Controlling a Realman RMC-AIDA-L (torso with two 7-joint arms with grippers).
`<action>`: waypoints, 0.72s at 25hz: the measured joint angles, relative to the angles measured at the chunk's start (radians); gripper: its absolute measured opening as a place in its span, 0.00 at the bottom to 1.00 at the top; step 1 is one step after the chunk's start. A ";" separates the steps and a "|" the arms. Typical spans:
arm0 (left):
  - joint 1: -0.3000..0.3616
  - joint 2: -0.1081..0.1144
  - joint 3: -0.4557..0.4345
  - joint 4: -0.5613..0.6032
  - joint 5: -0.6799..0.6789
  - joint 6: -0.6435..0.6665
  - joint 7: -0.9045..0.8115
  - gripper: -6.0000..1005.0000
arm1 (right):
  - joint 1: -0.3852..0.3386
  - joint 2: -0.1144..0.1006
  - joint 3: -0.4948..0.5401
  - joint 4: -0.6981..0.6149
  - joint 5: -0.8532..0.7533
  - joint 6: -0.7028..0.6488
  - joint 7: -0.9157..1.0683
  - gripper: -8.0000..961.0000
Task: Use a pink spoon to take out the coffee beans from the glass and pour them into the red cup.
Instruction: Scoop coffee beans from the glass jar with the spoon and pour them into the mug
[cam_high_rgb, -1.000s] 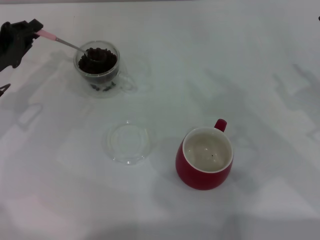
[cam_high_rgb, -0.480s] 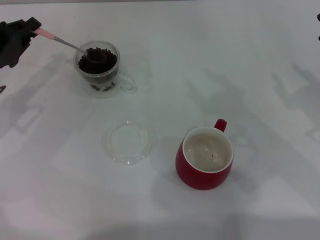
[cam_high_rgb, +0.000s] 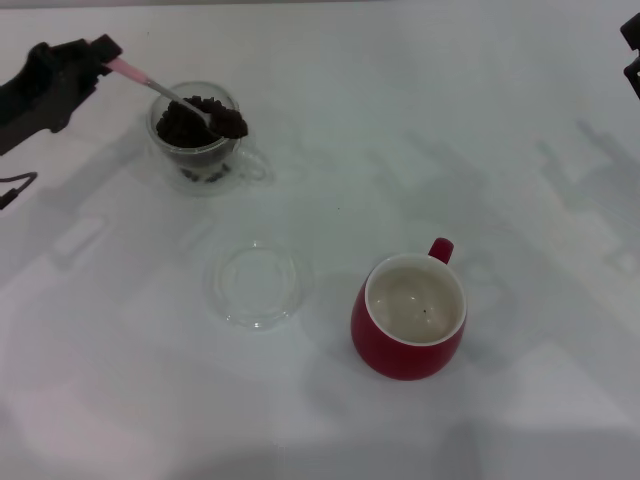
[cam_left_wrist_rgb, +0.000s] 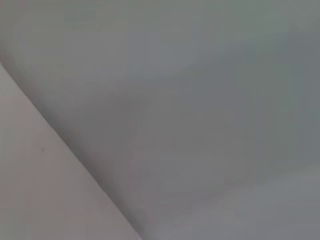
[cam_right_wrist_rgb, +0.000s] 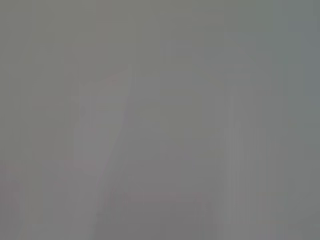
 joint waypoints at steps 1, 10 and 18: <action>-0.006 -0.001 0.008 -0.001 0.002 0.007 -0.002 0.13 | 0.000 0.000 0.000 0.000 0.000 0.001 -0.001 0.63; -0.057 -0.009 0.086 -0.003 0.005 0.078 -0.024 0.13 | 0.005 0.000 0.000 -0.002 0.000 0.010 -0.003 0.63; -0.097 -0.029 0.158 -0.003 0.012 0.128 -0.031 0.13 | 0.009 0.000 0.004 -0.003 0.005 0.010 -0.004 0.63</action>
